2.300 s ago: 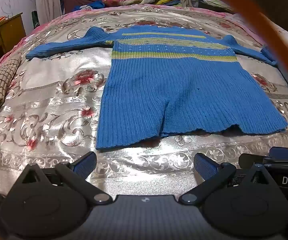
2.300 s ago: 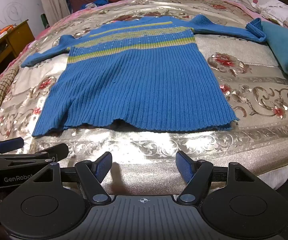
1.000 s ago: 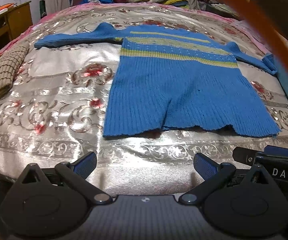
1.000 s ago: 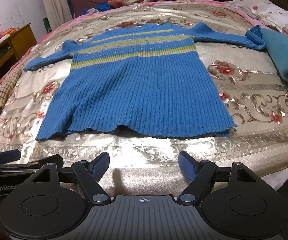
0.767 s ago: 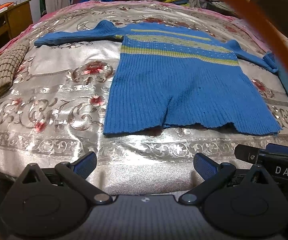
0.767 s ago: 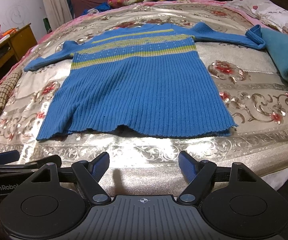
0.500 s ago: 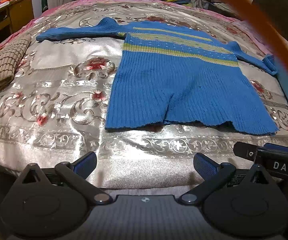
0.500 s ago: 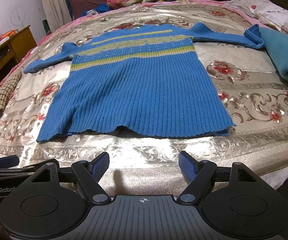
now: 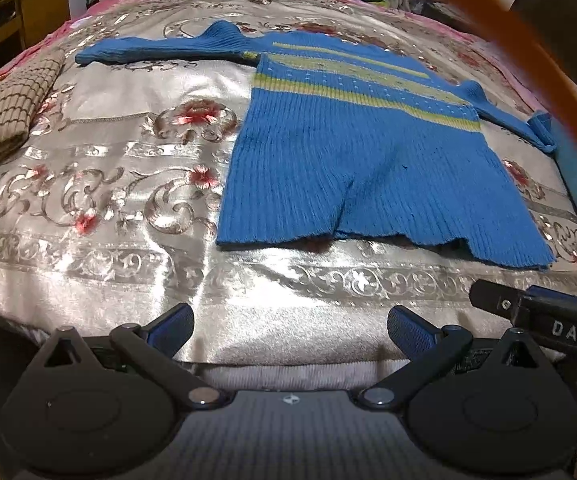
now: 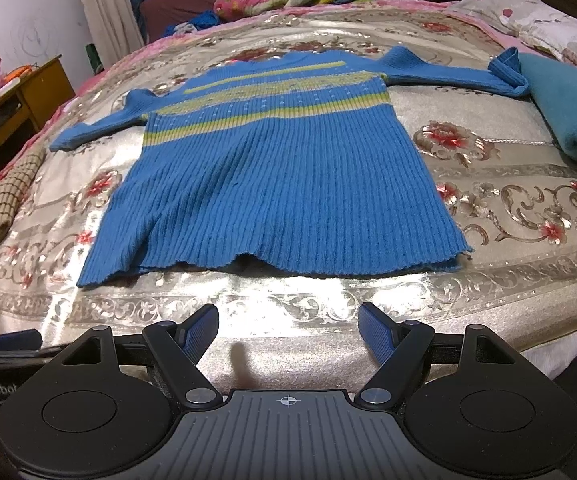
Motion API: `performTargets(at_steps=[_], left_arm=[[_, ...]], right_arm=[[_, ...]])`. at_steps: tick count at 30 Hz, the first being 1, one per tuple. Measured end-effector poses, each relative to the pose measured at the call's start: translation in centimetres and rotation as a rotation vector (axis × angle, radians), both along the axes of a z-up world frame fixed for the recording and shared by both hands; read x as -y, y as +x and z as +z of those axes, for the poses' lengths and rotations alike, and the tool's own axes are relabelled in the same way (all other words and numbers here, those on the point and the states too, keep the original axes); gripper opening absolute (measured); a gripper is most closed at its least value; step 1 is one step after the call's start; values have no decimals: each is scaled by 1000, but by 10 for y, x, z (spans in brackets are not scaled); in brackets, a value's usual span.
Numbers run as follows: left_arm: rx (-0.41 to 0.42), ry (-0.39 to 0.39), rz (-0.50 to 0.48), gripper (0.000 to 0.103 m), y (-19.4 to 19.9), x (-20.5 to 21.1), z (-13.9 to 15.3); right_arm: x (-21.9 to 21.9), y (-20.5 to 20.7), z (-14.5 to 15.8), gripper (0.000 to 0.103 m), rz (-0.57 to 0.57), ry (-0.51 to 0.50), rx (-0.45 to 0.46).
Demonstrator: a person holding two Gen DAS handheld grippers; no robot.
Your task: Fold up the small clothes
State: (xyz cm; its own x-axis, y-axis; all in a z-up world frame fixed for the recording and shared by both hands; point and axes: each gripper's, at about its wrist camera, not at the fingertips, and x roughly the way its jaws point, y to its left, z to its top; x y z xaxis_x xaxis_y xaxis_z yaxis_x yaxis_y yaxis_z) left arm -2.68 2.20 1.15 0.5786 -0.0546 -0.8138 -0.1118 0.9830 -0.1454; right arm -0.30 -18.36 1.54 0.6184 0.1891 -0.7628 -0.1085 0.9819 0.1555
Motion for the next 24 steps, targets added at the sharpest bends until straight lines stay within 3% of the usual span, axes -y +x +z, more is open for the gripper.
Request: performTargets(at_steps=[7, 16, 24], left_arm=[[9, 18, 9, 103, 13, -1, 1], [32, 115, 6, 103, 34, 13, 10], [56, 179, -32, 103, 58, 20, 22]], right_arm=[[2, 2, 2, 78, -5, -3, 3], [10, 16, 6, 78, 1, 4, 22], [25, 36, 15, 78, -36, 52, 91]])
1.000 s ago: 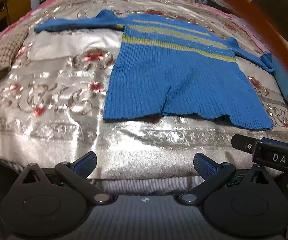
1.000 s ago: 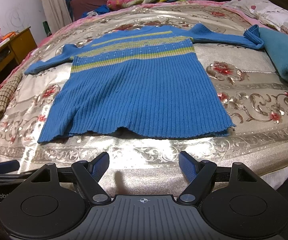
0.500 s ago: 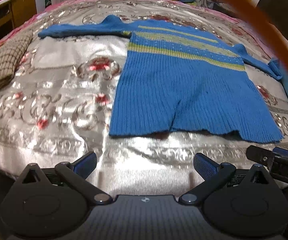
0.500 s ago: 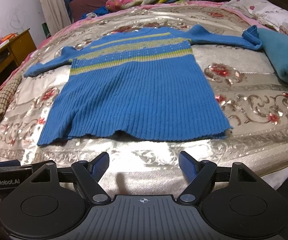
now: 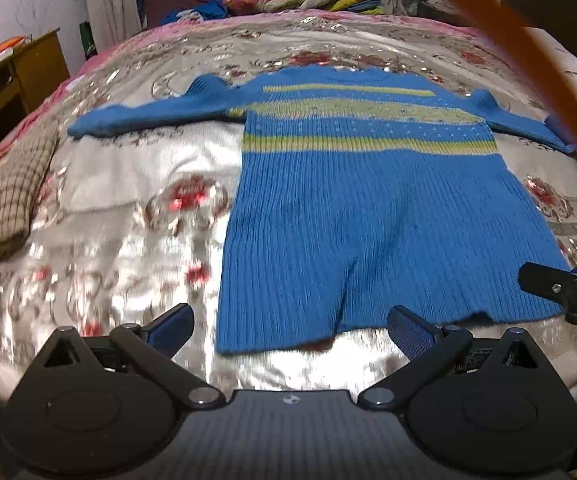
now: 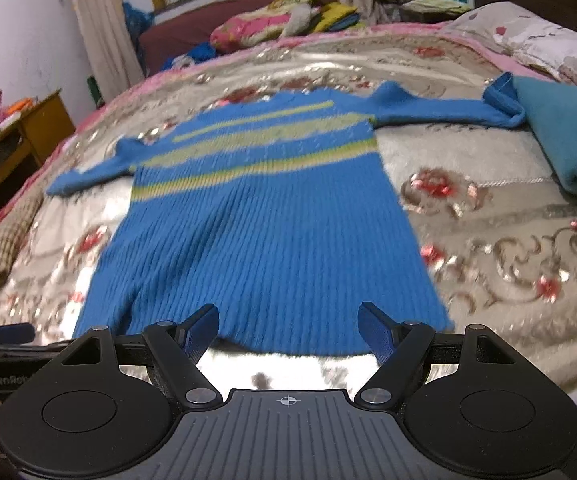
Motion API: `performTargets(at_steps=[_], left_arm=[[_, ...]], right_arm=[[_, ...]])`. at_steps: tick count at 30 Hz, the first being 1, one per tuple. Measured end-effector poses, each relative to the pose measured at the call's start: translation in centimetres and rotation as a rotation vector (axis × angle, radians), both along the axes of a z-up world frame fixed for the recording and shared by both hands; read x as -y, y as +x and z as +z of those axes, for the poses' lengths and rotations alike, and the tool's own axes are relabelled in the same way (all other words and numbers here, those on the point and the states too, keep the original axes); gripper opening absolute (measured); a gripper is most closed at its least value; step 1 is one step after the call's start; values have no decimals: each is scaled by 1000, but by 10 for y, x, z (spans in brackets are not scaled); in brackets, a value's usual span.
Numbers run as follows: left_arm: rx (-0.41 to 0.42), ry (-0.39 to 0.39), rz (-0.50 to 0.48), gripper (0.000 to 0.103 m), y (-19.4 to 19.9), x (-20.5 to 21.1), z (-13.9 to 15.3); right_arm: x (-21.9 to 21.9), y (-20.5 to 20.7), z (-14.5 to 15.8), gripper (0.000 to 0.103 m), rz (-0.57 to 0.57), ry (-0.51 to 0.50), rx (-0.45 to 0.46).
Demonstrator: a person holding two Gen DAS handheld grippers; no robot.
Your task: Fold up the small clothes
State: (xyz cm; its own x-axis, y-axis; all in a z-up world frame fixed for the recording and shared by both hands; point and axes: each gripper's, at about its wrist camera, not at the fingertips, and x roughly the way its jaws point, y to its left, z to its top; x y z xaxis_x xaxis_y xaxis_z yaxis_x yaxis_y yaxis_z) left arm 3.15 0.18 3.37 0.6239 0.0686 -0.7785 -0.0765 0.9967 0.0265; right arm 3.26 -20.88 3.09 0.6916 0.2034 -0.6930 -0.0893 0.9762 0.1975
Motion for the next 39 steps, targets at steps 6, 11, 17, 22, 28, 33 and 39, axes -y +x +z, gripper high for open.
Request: performTargets(at_steps=[6, 11, 17, 22, 28, 33, 39], left_arm=[[9, 4, 14, 103, 21, -7, 2], [5, 18, 25, 103, 35, -10, 0], [-2, 45, 17, 103, 45, -7, 0], [-5, 54, 5, 103, 56, 2, 1], [-6, 62, -21, 103, 72, 15, 0], [-15, 72, -35, 103, 88, 25, -4], [-32, 69, -43, 103, 103, 30, -12]], right_arm=[[4, 19, 1, 78, -14, -19, 1], [-1, 38, 1, 78, 1, -33, 22], [-3, 54, -1, 78, 8, -9, 39], [2, 61, 3, 78, 5, -5, 74], [17, 75, 9, 78, -14, 9, 95], [32, 89, 5, 77, -42, 38, 75], [43, 99, 1, 77, -67, 57, 67]])
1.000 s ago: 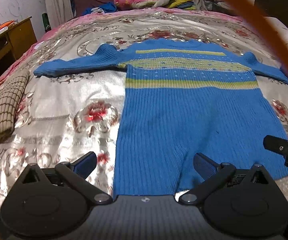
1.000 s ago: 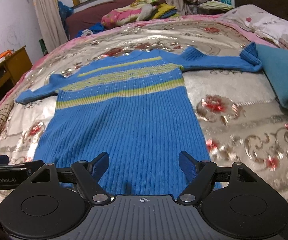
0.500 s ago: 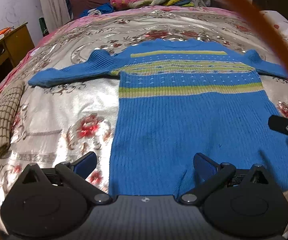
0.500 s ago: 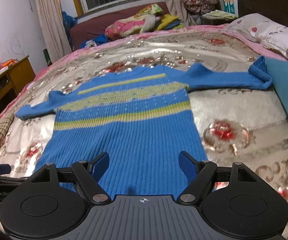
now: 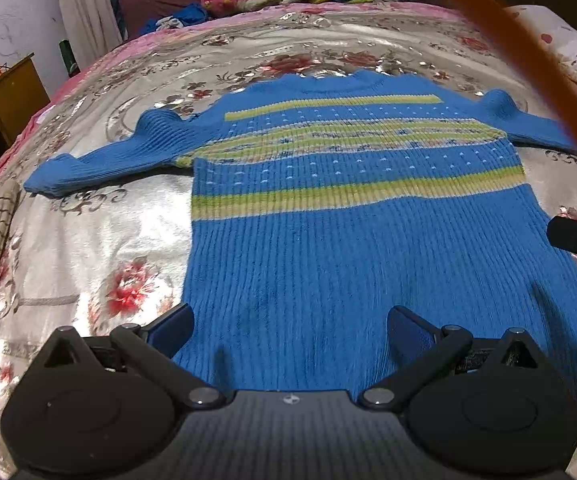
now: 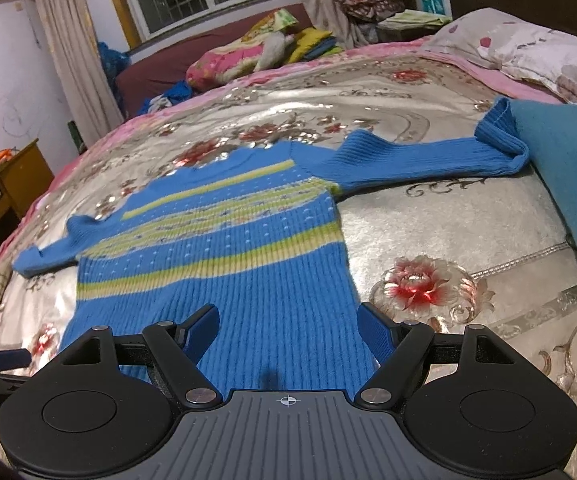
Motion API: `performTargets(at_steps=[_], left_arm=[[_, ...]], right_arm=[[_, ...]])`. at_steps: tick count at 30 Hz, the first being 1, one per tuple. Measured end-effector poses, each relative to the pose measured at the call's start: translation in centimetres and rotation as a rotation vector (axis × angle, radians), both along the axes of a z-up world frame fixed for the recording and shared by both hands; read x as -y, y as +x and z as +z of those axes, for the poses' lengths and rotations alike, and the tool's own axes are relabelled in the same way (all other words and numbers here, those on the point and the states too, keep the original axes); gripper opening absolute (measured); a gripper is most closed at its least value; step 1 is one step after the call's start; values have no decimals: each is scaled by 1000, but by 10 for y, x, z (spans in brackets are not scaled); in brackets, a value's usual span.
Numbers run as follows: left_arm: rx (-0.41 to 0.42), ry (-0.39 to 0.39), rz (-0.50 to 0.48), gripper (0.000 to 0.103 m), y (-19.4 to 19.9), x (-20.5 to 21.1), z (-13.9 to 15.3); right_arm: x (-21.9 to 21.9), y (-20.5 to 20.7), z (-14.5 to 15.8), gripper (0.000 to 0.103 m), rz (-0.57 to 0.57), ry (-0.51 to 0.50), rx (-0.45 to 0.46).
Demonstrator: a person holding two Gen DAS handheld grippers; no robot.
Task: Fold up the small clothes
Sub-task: 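Move the right tool to the sweater sleeve cuff beside the teal towel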
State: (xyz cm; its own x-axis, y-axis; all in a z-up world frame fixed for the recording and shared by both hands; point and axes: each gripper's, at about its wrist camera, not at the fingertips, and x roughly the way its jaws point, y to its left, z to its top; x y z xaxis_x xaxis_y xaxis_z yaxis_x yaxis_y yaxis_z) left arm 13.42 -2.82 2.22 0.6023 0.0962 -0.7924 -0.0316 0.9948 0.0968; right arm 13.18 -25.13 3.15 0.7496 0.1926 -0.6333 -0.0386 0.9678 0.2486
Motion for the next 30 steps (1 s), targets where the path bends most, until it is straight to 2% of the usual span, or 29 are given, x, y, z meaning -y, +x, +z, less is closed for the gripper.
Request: performTargets(at_steps=[6, 12, 21, 24, 30], left_arm=[[-9, -23, 4, 103, 11, 1, -5], [23, -47, -1, 103, 18, 3, -4], [25, -56, -45, 103, 37, 14, -14], [28, -71, -52, 103, 42, 17, -16], [35, -115, -68, 103, 55, 24, -18]], right_arm=[[6, 10, -4, 76, -13, 5, -10], [17, 25, 1, 75, -43, 1, 17], [82, 66, -5, 64, -244, 55, 3], [105, 83, -2, 63, -316, 31, 22], [135, 116, 9, 62, -393, -117, 116]])
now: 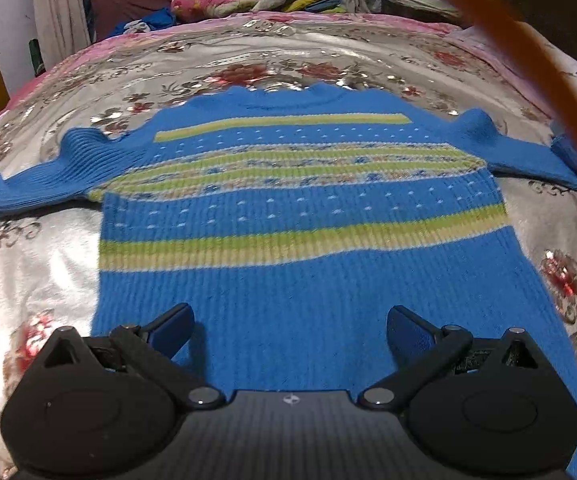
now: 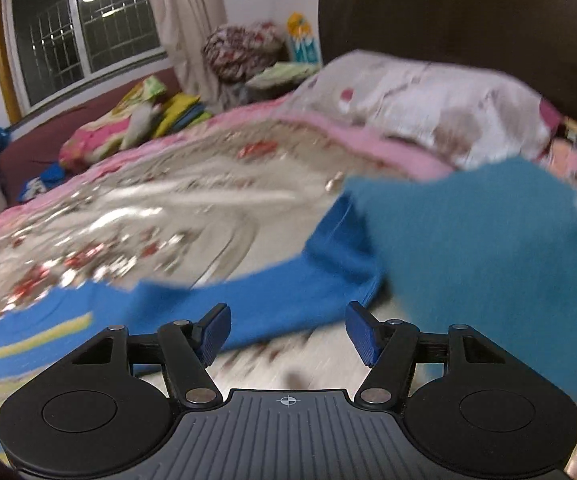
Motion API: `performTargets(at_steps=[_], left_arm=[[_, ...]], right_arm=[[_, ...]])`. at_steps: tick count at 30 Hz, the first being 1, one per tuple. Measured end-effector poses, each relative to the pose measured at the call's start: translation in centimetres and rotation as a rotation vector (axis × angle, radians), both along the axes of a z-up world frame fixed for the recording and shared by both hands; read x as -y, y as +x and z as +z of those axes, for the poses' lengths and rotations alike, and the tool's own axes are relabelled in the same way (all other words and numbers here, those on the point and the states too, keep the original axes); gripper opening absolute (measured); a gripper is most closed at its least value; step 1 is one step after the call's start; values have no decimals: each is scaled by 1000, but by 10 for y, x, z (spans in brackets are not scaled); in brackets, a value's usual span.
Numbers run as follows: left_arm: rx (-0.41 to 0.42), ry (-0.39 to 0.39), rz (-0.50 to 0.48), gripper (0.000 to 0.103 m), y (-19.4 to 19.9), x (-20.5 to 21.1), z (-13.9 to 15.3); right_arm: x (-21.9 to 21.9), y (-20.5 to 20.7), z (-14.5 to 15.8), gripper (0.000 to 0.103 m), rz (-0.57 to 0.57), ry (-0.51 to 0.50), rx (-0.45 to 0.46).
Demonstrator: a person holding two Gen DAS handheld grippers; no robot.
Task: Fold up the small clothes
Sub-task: 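Move the right tool to the sweater sleeve cuff beside the teal towel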
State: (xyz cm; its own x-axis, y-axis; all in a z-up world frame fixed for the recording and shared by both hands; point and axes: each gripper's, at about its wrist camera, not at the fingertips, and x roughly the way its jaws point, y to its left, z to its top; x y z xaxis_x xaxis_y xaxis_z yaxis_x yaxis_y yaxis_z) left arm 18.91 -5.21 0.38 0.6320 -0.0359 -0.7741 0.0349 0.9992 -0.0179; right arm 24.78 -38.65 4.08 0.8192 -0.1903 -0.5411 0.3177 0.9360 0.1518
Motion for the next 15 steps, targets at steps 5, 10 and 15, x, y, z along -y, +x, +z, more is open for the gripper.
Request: performTargets(at_steps=[5, 10, 15], left_arm=[[12, -2, -29, 103, 6, 9, -4], [10, -4, -33, 103, 7, 11, -12], [17, -10, -39, 103, 6, 10, -13]], right_arm=[[26, 31, -6, 47, -22, -43, -11], [37, 51, -17, 47, 5, -81, -34], [29, 68, -32, 44, 70, -126, -80]])
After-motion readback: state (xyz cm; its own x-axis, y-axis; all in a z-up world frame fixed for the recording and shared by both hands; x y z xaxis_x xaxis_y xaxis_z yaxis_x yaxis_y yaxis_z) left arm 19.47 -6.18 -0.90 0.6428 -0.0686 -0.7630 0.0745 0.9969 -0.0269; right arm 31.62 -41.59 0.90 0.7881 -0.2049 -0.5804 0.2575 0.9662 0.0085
